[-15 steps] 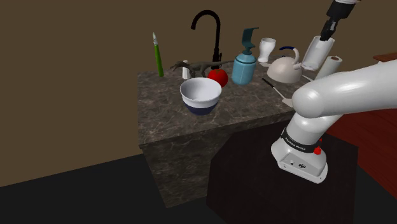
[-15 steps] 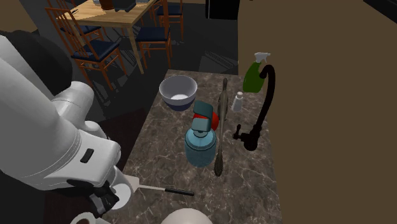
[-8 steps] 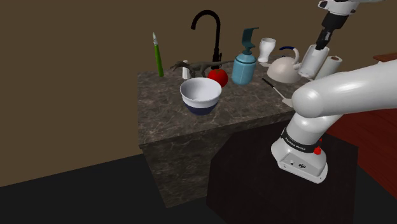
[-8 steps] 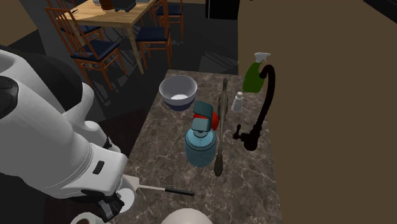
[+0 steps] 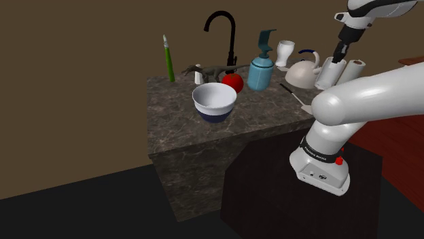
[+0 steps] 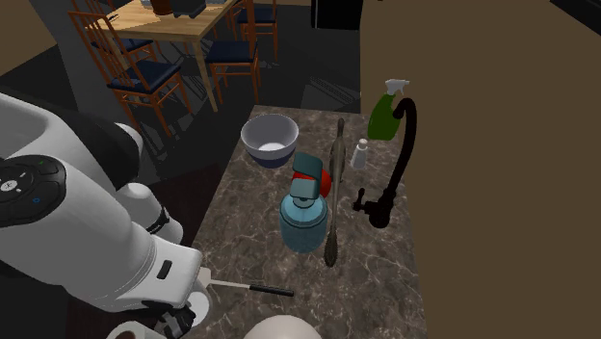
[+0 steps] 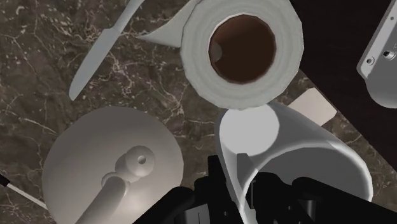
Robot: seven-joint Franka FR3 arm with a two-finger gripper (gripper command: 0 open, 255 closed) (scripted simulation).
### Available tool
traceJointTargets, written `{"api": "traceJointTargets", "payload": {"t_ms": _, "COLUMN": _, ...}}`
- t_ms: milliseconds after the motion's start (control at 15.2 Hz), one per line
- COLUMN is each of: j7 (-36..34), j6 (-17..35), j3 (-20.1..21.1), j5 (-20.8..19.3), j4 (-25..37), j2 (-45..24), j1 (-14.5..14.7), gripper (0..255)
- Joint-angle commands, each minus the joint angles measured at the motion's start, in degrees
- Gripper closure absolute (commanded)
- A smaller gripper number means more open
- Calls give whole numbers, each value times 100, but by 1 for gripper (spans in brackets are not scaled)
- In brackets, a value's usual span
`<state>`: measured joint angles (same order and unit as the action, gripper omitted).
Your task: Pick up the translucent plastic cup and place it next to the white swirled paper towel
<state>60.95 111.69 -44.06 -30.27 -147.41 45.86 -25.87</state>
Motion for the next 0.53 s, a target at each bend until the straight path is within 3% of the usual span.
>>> {"api": "traceJointTargets", "payload": {"t_ms": 0, "j7": -9, "j6": 174, "j3": -90, "j5": -64, "j4": -118, "j2": -47, "j1": -4, "gripper": 255}}
{"api": "traceJointTargets", "payload": {"t_ms": 462, "j7": -32, "j6": 780, "j3": -431, "j5": -280, "j4": -474, "j2": -280, "j1": 13, "gripper": 255}}
